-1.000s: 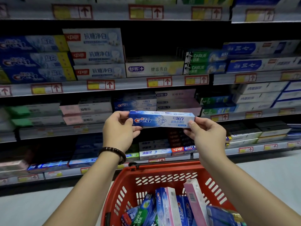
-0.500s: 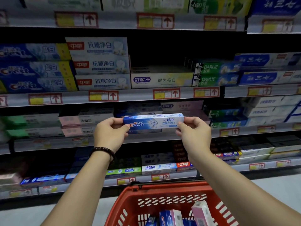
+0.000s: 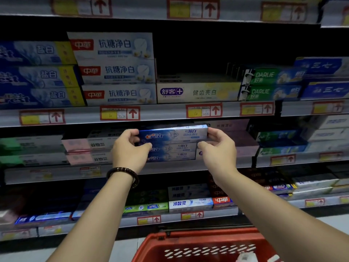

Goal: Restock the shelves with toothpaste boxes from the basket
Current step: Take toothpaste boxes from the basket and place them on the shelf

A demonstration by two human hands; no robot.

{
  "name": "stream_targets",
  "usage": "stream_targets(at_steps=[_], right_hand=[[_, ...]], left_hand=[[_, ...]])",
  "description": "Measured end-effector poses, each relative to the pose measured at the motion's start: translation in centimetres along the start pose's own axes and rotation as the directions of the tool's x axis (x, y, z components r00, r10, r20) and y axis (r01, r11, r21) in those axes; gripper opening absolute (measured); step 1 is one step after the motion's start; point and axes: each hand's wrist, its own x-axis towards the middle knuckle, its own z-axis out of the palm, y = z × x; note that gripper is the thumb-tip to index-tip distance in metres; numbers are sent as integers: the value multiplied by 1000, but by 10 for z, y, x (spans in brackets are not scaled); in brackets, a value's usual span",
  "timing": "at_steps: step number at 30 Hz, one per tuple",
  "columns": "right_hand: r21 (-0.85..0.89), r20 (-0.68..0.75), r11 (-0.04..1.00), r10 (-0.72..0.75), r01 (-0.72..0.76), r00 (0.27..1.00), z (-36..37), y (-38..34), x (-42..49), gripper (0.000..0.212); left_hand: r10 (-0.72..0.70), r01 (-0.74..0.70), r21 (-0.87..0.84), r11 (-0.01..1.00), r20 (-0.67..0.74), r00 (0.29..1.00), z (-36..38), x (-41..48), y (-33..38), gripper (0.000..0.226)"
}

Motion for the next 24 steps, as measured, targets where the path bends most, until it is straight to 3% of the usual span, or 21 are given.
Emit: stream_targets(at_steps=[6,17,19,22,24], right_hand=[[-21,49,999,-38,39,998,16,-1,14,51],[-90,100,996,33,-24,994,25,1,35,69],[-113,114,993,37,-24,993,29,1,37,59],[-141,119,989,48,-31,992,32,1,41,23],[-151,112,988,52,-35,992,32,0,44,17]], left_hand=[[44,-41,52,998,-50,998,8,14,-2,45],[16,-17,49,999,25,1000,19,29,-7,38],[9,-10,59,998,16,1000,19,31,-8,38],[-11,10,65,998,7,1000,20,35,-10,34],[-14,13,69,998,3,1000,21,36,-12,31]])
